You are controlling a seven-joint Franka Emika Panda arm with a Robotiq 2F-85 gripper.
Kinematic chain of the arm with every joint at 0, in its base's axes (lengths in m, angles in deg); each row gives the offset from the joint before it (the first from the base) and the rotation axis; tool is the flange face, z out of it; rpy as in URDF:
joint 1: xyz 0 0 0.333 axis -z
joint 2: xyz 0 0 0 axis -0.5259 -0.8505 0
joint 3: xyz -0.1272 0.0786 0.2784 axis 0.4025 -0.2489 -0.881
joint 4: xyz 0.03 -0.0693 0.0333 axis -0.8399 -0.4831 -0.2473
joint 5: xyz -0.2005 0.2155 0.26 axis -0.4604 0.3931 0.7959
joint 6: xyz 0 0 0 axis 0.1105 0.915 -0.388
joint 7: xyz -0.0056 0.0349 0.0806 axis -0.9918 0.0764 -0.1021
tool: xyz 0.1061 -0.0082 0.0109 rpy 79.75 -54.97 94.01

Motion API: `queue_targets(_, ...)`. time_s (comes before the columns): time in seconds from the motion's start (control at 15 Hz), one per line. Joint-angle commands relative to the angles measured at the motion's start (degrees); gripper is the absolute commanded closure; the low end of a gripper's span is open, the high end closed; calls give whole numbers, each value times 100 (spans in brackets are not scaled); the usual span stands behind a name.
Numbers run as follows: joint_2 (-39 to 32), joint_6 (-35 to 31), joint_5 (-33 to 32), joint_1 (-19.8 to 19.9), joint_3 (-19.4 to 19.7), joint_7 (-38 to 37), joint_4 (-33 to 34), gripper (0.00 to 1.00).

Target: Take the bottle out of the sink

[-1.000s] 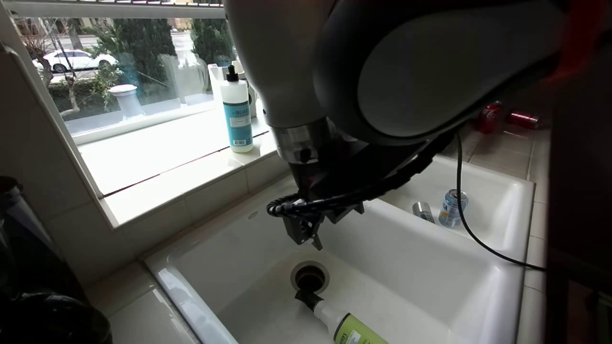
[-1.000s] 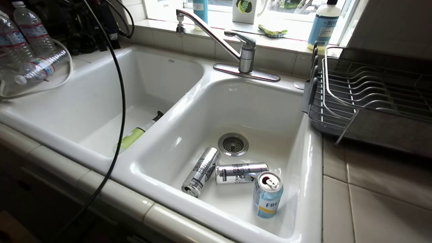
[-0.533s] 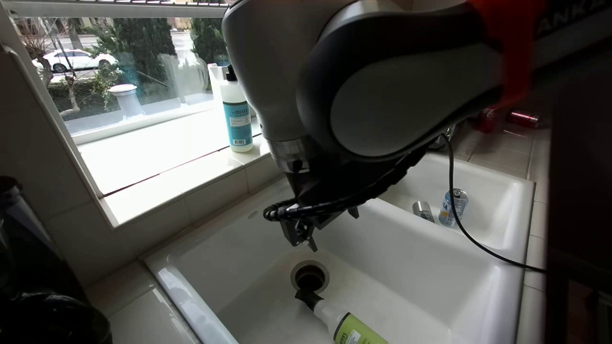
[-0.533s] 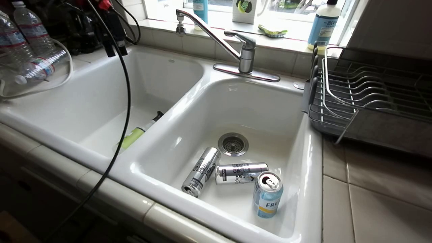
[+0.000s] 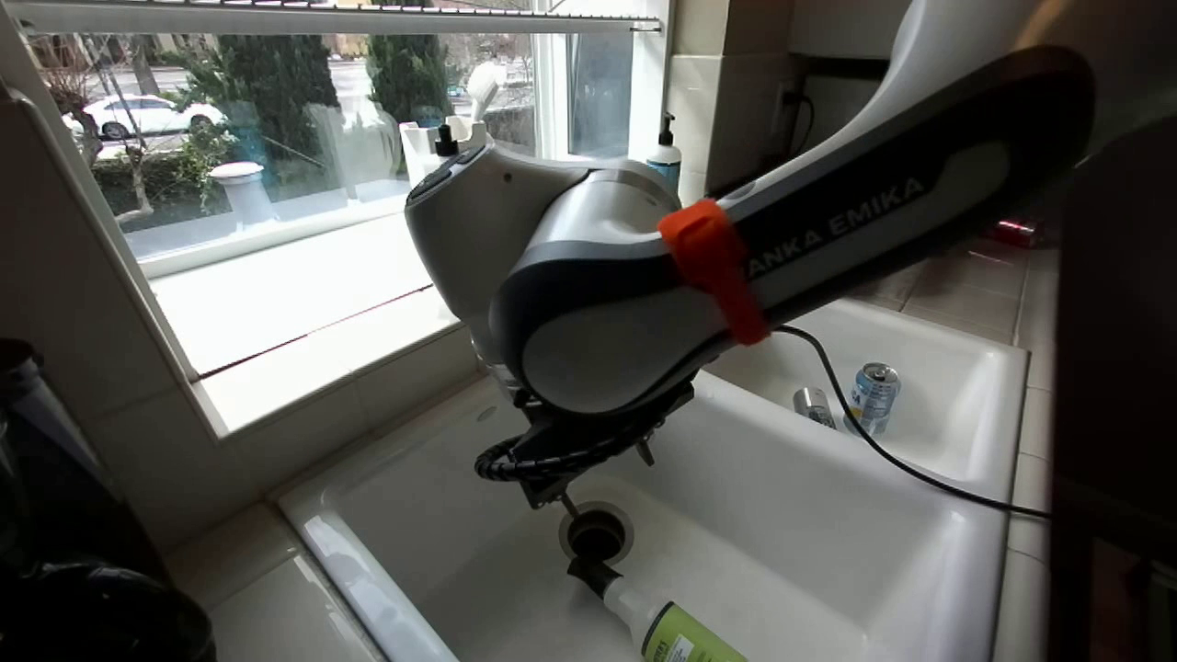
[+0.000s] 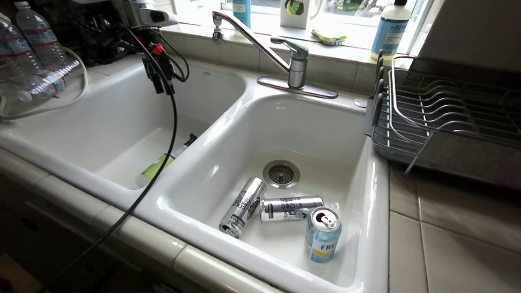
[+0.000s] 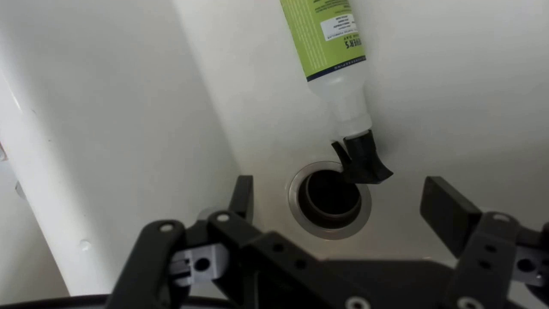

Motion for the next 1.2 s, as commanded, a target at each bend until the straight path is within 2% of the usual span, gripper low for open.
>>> queue_targets(0.0,-477,-547,105,-109,166,287,291,0)
queue_targets(0.2,-548,-1255,272,8,131,923,7,0)
queue_targets(0.6,-664,-2102,360,71,226,2118,-540,0)
queue_targets(0.93,-641,-2346,504,179,242,3355,-983,0)
queue_targets(1.13,-713,-2186,536,65,349,3255,-808,0)
